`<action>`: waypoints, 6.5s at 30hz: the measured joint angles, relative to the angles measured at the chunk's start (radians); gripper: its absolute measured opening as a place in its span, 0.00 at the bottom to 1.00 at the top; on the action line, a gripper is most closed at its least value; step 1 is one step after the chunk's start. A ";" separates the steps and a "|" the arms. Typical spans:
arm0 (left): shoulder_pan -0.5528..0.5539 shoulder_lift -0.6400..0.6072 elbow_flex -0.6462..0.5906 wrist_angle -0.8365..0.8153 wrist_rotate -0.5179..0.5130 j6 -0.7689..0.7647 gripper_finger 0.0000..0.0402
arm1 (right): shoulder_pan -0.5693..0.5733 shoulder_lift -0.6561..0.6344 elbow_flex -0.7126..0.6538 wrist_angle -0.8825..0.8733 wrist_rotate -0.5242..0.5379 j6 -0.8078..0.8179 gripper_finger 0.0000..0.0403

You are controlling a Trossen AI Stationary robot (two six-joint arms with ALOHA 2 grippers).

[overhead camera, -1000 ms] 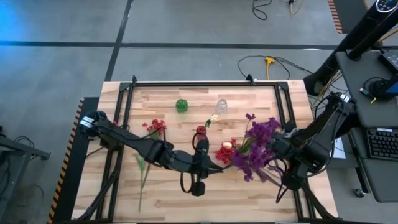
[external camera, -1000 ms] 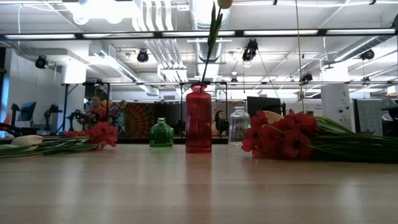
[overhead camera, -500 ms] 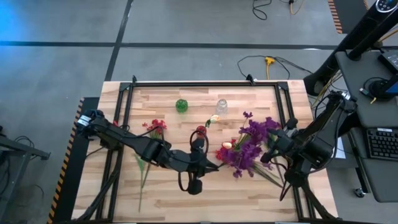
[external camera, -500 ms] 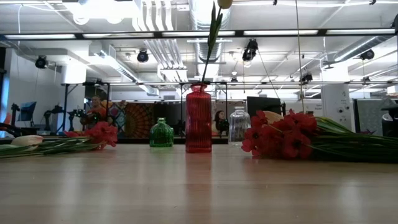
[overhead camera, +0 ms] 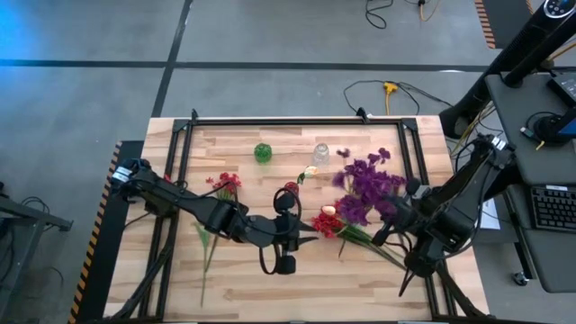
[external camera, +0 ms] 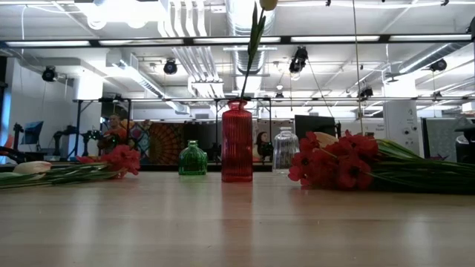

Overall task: Sort flowers into vase by color
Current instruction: Put the purple flowers into the transparent vase

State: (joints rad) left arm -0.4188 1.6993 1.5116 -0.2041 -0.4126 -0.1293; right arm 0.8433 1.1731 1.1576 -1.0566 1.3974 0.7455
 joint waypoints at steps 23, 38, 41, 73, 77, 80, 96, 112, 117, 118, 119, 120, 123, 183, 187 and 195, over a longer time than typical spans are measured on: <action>0.147 0.012 0.000 0.348 0.259 0.186 0.59 | 0.000 0.007 0.000 0.019 -0.002 0.003 0.03; 0.229 0.056 -0.001 0.491 0.386 0.173 0.62 | 0.000 0.007 -0.001 0.019 -0.001 0.005 0.03; 0.232 0.056 -0.001 0.492 0.459 0.173 0.62 | 0.000 0.007 -0.001 0.020 0.000 0.005 0.03; 0.246 0.153 0.080 0.571 0.403 0.135 0.14 | 0.000 0.007 -0.002 0.024 0.001 0.017 0.03; 0.247 0.153 0.080 0.581 0.403 0.134 0.02 | 0.000 0.007 -0.002 0.025 0.001 0.035 0.03; 0.247 0.150 0.080 0.584 0.403 0.134 0.04 | 0.000 0.007 -0.002 0.024 0.001 0.058 0.03; 0.257 0.103 0.080 0.583 0.395 0.134 0.00 | 0.000 0.000 -0.002 0.022 -0.043 0.276 0.03; 0.297 0.082 0.081 0.508 0.365 0.120 0.00 | -0.045 -0.025 0.094 0.020 0.033 0.103 0.03; 0.311 0.057 0.081 0.491 0.364 0.124 0.00 | -0.066 -0.037 0.134 0.018 0.051 0.027 0.03; 0.313 0.049 0.081 0.479 0.360 0.124 0.00 | -0.071 -0.038 0.139 0.016 0.074 0.015 0.03; 0.317 0.044 0.081 0.469 0.351 0.124 0.00 | -0.072 -0.039 0.145 0.013 0.090 0.000 0.03; 0.320 0.037 0.081 0.456 0.343 0.125 0.00 | -0.073 -0.041 0.151 0.013 0.092 -0.011 0.03; 0.329 0.023 0.081 0.406 0.299 0.130 0.00 | -0.086 -0.050 0.176 0.013 0.089 -0.051 0.03; 0.288 -0.258 0.079 -0.173 0.116 0.085 0.00 | -0.147 -0.008 0.164 -0.034 -0.168 -0.129 0.31; 0.281 -0.258 0.079 -0.173 0.116 0.086 0.00 | -0.146 0.001 0.164 -0.032 -0.158 -0.140 0.45; 0.248 -0.238 0.076 -0.182 0.117 0.086 0.00 | -0.162 -0.003 0.203 0.068 -0.147 -0.386 0.63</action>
State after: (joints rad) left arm -0.1703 1.4612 1.5879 -0.3862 -0.2958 -0.0437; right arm 0.6808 1.1701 1.3609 -0.9890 1.2502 0.3592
